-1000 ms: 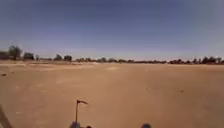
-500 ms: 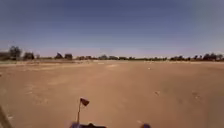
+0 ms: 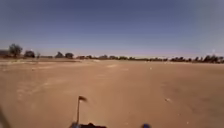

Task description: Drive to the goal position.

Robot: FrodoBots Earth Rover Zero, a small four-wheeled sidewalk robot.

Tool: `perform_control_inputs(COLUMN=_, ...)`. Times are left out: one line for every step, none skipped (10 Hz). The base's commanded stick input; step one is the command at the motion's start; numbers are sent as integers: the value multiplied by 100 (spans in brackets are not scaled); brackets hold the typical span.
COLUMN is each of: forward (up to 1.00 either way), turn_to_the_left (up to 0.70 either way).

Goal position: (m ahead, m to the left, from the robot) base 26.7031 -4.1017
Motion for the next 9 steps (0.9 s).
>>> perform_control_inputs(forward=70, turn_to_the_left=0)
perform_control_inputs(forward=70, turn_to_the_left=0)
perform_control_inputs(forward=70, turn_to_the_left=0)
perform_control_inputs(forward=70, turn_to_the_left=0)
perform_control_inputs(forward=70, turn_to_the_left=0)
perform_control_inputs(forward=70, turn_to_the_left=0)
perform_control_inputs(forward=70, turn_to_the_left=0)
perform_control_inputs(forward=70, turn_to_the_left=0)
perform_control_inputs(forward=70, turn_to_the_left=0)
